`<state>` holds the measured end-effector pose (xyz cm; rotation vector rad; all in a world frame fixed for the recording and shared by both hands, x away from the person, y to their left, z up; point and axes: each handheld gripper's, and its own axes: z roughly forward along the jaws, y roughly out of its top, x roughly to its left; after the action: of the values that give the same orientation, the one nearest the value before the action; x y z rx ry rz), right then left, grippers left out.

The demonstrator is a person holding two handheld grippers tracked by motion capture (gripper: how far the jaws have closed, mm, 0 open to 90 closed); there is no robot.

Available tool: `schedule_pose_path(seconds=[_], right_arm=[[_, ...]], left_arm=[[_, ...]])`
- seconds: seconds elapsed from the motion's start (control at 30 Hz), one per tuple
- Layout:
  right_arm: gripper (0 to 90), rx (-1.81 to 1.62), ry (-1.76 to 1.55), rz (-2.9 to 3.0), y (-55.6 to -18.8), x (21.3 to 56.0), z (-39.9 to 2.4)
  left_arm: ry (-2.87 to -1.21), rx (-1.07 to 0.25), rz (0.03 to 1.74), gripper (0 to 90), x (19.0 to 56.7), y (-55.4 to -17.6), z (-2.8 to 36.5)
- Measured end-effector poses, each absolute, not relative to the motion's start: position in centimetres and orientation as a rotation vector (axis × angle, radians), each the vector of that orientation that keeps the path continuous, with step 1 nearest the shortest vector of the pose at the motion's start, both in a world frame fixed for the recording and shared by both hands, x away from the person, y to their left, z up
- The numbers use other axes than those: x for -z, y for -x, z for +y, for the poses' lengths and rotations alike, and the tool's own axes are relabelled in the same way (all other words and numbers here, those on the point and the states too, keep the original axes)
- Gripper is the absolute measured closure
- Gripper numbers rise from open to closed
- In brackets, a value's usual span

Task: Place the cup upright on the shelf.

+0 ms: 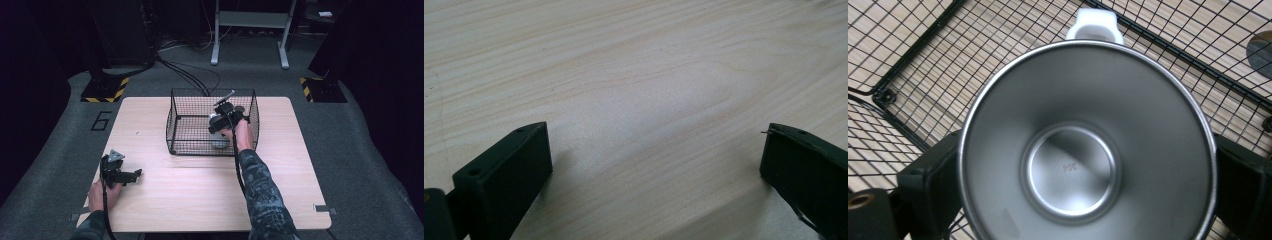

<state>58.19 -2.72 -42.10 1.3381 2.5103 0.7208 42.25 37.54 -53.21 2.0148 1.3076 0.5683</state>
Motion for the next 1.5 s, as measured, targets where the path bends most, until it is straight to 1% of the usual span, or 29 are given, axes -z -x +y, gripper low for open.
schedule_pose_path(seconds=[0.03,0.07,0.4,0.7,1.0,1.17,1.23,1.33,1.5], right_arm=[[1.0,-0.765,-1.358,2.503,-58.0,42.0,-2.9],[0.1,-0.778,-1.357,2.498,-57.9,41.8,-2.9],[0.0,-0.794,-1.311,2.451,-56.5,40.6,-3.3],[0.0,-0.860,-1.258,2.401,-54.1,38.7,-4.6],[0.0,-0.954,-1.209,2.376,-50.4,36.4,-7.4],[0.0,-0.994,-1.191,2.364,-48.5,35.8,-8.5],[0.0,-1.001,-1.166,2.358,-47.1,35.6,-9.3],[0.0,-0.992,-1.159,2.356,-46.3,35.7,-9.8],[0.0,-0.986,-1.167,2.329,-43.9,36.5,-12.1]], left_arm=[[-2.015,-0.569,1.307,0.3,53.2,-42.3,37.5],[-2.015,-0.569,1.307,0.3,53.2,-42.3,37.5],[-2.015,-0.568,1.308,0.3,53.2,-42.2,37.5],[-2.015,-0.569,1.308,0.3,53.2,-42.3,37.5],[-2.015,-0.570,1.307,0.4,53.2,-42.3,37.5],[-2.015,-0.570,1.308,0.4,53.2,-42.3,37.5],[-2.020,-0.573,1.303,0.3,53.2,-42.3,37.6],[-2.020,-0.575,1.303,0.4,53.2,-42.3,37.6],[-2.021,-0.574,1.302,0.4,53.2,-42.3,37.6]])
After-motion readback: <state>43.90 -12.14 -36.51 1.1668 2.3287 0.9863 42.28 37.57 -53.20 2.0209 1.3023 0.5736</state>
